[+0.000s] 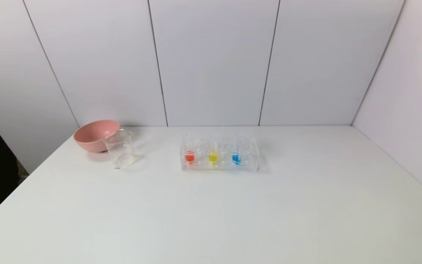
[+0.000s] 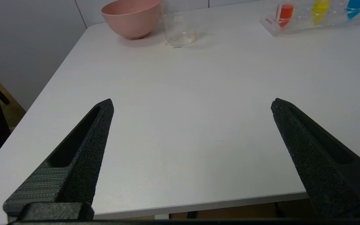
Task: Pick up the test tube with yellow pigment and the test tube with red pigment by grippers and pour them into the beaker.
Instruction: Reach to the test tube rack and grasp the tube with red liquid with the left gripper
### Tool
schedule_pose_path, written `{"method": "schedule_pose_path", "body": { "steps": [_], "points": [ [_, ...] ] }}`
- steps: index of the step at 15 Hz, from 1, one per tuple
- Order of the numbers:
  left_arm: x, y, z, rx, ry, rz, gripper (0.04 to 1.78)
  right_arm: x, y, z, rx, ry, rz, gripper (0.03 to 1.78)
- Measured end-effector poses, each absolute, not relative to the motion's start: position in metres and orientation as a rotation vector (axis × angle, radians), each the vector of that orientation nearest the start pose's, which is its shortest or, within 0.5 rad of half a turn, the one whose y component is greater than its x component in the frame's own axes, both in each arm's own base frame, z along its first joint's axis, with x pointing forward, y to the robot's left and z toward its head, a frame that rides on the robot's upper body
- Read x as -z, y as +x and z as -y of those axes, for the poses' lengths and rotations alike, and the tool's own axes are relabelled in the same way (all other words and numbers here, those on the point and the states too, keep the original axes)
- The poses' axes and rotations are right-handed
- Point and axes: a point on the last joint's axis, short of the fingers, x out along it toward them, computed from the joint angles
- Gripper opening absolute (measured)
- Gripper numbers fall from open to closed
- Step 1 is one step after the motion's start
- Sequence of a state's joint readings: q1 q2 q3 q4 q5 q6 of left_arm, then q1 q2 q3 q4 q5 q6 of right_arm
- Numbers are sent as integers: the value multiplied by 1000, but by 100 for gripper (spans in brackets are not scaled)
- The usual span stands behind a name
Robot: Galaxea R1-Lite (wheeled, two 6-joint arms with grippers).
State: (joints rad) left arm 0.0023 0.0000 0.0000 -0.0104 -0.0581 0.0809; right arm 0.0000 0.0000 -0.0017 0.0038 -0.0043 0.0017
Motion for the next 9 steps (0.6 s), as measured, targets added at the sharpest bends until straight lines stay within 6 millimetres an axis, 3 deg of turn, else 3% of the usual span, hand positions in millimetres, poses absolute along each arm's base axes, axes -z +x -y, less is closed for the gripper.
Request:
{"method": "schedule_pose_path", "body": {
  "steps": [9],
  "points": [
    [-77,-23,1,55,81,13,176,-76,-23,0,4,2,-3,11]
  ]
}}
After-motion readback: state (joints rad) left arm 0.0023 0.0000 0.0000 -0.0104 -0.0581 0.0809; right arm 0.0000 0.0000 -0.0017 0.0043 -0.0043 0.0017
